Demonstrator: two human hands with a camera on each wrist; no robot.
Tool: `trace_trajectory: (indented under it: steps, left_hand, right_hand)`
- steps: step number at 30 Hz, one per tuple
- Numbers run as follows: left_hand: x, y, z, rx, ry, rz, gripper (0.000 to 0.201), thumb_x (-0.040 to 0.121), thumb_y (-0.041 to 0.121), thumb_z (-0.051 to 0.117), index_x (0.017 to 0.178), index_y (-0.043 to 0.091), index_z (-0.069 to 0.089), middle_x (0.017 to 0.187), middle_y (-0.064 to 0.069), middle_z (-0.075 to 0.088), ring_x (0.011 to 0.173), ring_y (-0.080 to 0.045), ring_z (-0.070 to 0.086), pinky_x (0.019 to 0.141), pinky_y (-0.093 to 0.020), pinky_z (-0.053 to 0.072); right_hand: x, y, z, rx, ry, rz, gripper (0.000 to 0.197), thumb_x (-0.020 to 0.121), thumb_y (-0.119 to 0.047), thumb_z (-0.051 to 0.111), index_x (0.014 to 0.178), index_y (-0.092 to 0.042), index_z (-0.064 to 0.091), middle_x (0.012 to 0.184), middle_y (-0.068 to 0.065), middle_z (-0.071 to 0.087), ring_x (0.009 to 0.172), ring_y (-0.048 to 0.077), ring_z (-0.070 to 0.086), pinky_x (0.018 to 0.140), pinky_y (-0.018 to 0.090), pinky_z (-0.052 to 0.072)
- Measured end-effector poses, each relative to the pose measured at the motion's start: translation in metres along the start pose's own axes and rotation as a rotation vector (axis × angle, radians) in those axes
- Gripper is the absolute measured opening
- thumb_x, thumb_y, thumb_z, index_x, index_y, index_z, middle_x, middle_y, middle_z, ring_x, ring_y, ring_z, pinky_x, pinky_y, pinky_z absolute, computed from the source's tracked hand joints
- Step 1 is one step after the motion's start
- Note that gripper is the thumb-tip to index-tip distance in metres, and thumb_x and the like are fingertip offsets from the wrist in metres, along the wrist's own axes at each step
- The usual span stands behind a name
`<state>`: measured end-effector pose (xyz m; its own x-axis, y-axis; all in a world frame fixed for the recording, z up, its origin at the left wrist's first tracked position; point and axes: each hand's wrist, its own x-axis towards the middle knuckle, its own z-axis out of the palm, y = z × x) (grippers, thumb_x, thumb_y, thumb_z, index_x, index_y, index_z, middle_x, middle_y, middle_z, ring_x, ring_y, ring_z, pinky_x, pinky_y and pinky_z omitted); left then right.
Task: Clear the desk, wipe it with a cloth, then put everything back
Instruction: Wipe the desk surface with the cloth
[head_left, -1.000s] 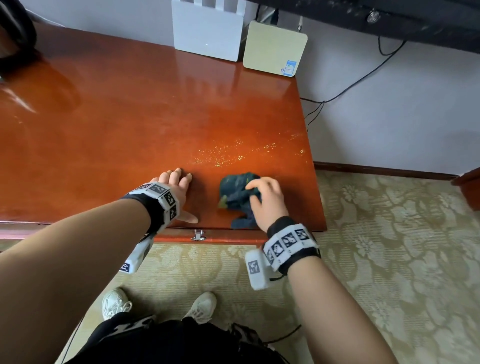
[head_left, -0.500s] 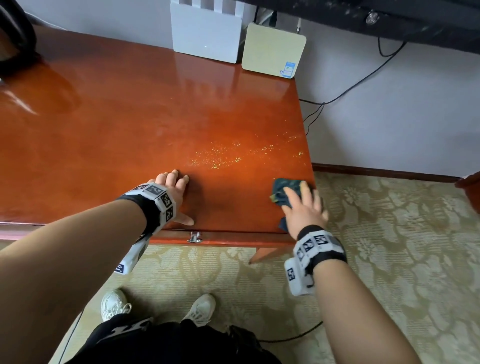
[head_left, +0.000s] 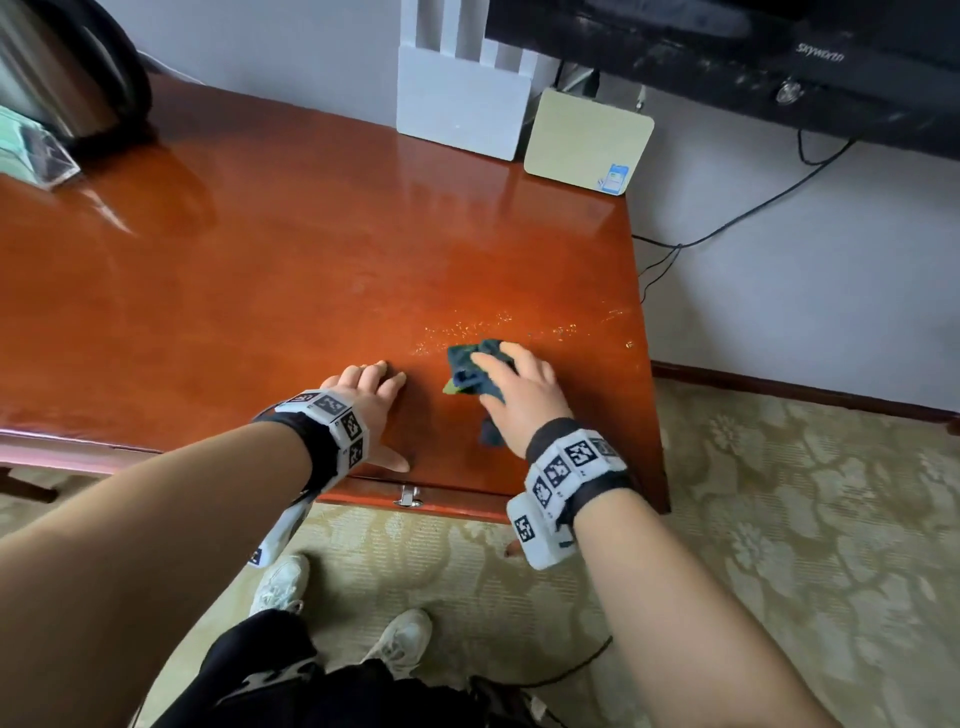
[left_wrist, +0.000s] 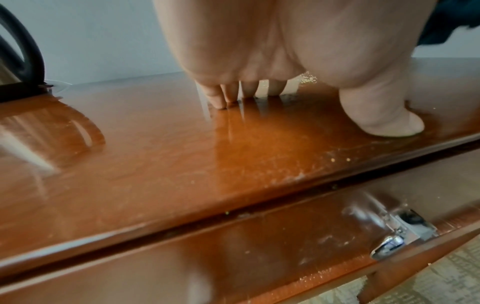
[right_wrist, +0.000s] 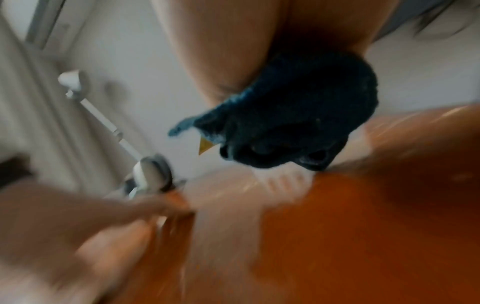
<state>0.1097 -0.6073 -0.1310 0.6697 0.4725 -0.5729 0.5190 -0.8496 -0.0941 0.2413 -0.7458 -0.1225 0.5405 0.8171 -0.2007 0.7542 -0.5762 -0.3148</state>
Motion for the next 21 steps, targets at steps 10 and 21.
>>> trace_trajectory:
  steps: [10,21]
  left_hand:
    - [0.026,-0.027,-0.014,-0.049,-0.006,-0.061,0.125,0.065,0.073,0.064,0.151,0.019,-0.01,0.158,-0.007,-0.013,0.146,-0.026,-0.013,0.118,-0.038,-0.002]
    - [0.044,-0.046,-0.007,-0.011,-0.02,0.045,0.124,0.062,0.085,0.052,0.15,0.024,-0.012,0.157,-0.006,-0.016,0.146,-0.029,-0.012,0.118,-0.043,0.001]
  right_hand:
    - [0.01,0.092,-0.003,-0.138,-0.084,0.366,0.05,0.098,-0.028,0.04,0.144,-0.04,0.025,0.157,-0.004,0.014,0.139,0.028,0.017,0.112,0.039,0.024]
    - [0.018,0.109,-0.054,0.334,0.222,0.701,0.047,0.094,-0.01,0.046,0.14,-0.014,0.039,0.138,0.02,0.044,0.122,0.036,0.048,0.099,0.034,0.038]
